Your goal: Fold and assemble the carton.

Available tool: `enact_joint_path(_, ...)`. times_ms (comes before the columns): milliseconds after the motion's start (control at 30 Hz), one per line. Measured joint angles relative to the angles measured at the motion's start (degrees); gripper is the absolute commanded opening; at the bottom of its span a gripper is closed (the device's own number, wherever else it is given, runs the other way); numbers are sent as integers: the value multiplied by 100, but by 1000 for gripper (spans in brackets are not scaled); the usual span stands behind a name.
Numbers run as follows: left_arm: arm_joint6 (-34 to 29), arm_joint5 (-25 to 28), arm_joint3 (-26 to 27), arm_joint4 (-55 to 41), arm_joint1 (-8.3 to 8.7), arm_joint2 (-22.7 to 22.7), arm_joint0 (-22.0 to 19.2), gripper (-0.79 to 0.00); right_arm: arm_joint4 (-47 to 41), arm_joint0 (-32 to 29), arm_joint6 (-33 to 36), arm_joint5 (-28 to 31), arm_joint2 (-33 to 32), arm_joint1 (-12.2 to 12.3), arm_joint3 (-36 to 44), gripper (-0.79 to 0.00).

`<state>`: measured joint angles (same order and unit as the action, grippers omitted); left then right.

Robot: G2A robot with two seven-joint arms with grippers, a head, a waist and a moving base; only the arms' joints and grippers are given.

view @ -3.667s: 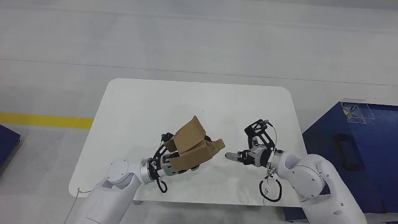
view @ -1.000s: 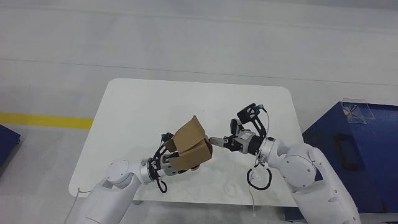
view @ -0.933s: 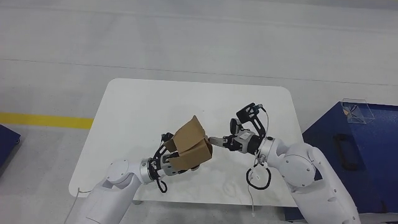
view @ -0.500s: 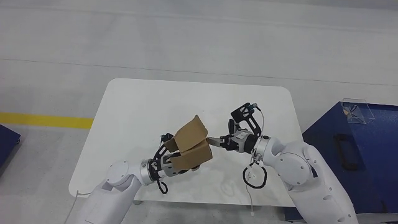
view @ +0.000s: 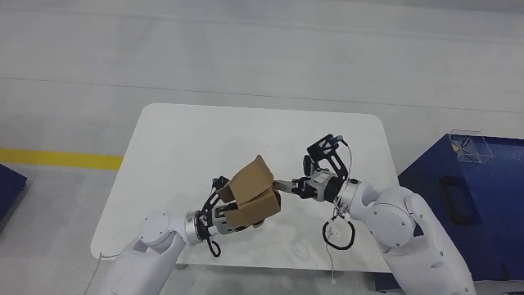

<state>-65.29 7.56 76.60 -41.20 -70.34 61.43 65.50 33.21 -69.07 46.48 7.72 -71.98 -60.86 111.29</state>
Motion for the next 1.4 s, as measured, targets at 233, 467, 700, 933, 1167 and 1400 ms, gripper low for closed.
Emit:
enact_joint_path(233,0,7,22,61,9,10,27,-785,88,77,28,-32,142,-14,-35,0)
enact_joint_path(467,18,0,20,74,12,14,37,-785,142,142,124,-62,207,-18,-21,0)
enact_joint_path(700,2,18,23,59,13,14,39,-785,301,205,270,-101,332,-23,-32,0)
enact_joint_path(933,-4,23,37,24,12,16,51,-785,213,192,76,-157,270,-30,-22,0)
enact_joint_path(1167,-47,27,45,-88,12,45,65,-785,-56,-54,114,-96,-127,24,-136,0)
enact_joint_path(1400,-59,16,48,-78,10,20,68,-785,-96,-62,155,11,125,4,-189,0)
